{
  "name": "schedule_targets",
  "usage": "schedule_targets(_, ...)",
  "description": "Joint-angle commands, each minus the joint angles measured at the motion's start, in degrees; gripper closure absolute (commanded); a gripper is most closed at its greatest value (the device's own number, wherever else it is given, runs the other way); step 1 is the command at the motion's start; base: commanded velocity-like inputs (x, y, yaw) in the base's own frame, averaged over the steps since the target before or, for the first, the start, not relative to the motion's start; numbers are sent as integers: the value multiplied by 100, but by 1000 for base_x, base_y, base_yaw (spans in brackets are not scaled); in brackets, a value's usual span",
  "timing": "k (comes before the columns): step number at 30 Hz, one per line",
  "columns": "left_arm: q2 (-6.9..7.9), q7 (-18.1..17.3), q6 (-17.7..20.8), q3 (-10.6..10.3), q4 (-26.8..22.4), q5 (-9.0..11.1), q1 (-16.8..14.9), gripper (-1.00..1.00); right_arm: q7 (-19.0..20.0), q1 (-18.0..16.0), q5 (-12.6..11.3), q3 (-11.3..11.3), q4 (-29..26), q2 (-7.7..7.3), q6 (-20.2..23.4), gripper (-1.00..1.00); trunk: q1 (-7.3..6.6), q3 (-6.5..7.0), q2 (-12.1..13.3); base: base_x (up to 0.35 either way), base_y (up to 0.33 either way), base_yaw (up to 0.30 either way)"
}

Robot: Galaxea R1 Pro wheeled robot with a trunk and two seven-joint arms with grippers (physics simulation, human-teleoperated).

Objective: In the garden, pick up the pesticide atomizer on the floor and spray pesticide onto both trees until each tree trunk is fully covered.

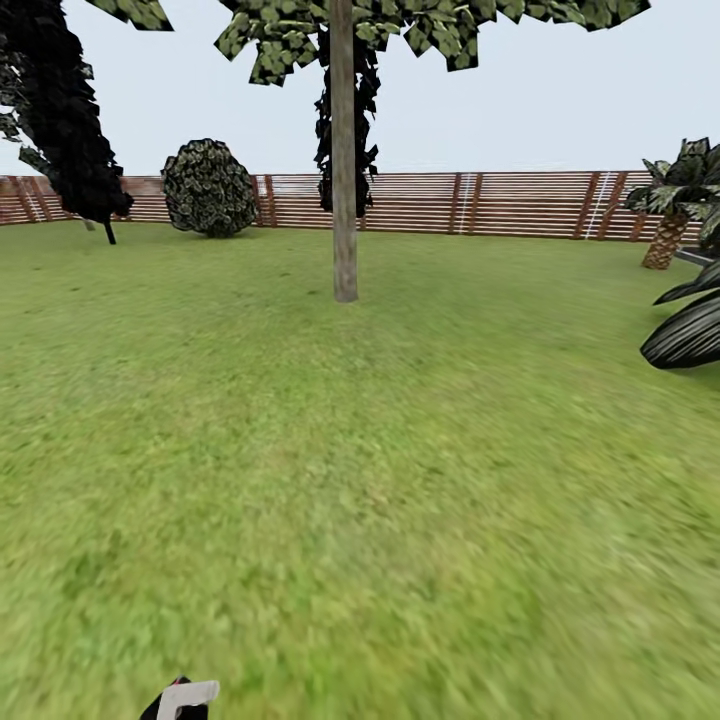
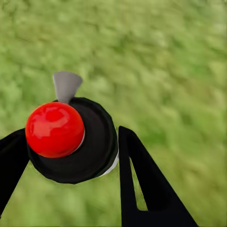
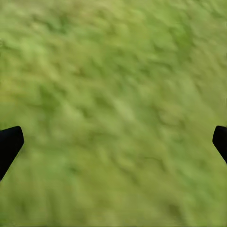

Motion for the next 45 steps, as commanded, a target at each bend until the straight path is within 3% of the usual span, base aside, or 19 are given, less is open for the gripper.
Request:
schedule_targets(1,0,1,0,0,-1,0,0,100,-1,0,-2,0,18,6,2,-100,0,0,0,339,0,0)
schedule_targets(11,0,1,0,0,-1,1,0,100,-8,0,-5,0,512,24,7,-100,0,0,0,339,0,0)
schedule_targets(45,17,5,0,15,-9,1,0,100,-17,0,-5,-26,597,15,33,-100,0,0,0,339,0,0)
